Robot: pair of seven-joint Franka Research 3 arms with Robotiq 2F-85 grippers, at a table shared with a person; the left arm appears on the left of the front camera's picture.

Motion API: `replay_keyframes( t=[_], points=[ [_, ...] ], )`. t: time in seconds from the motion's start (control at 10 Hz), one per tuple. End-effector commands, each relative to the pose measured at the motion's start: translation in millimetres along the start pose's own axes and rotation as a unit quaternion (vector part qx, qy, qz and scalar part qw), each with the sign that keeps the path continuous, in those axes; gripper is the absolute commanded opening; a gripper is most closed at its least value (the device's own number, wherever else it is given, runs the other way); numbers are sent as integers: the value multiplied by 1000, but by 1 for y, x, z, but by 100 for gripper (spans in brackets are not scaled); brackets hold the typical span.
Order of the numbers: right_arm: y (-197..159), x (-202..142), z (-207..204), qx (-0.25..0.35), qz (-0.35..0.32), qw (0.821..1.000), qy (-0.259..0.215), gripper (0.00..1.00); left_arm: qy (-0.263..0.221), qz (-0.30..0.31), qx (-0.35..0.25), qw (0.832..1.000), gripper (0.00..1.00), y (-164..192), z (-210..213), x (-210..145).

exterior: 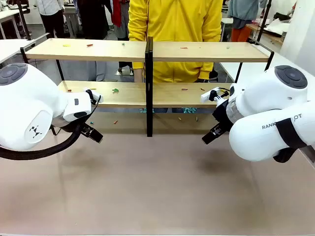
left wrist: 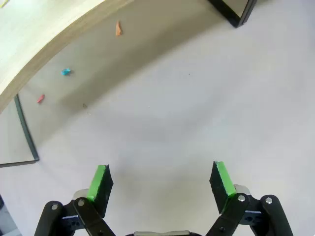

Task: Clean the shelves.
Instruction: Pick up the Duster when the human hands it over.

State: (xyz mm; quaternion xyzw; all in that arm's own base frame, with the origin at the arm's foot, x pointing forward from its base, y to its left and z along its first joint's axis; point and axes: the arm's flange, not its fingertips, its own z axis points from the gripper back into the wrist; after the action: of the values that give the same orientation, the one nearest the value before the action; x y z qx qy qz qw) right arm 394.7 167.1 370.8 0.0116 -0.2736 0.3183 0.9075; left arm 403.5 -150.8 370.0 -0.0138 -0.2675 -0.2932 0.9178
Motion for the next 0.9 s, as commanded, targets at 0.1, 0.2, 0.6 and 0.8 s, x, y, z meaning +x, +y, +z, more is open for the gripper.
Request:
replay_keyframes(
  t=[0.1,0.2,0.6,0.8],
  points=[
    [0,0,0,0,0,1000,0,100,0,0,0,1000,100,0,0,0],
    [0,0,0,0,0,1000,0,100,0,0,0,1000,100,0,0,0],
    [0,0,0,0,0,1000,0,100,0,0,0,1000,100,0,0,0],
    [0,0,0,0,0,1000,0,100,0,0,0,1000,100,0,0,0]
  ],
)
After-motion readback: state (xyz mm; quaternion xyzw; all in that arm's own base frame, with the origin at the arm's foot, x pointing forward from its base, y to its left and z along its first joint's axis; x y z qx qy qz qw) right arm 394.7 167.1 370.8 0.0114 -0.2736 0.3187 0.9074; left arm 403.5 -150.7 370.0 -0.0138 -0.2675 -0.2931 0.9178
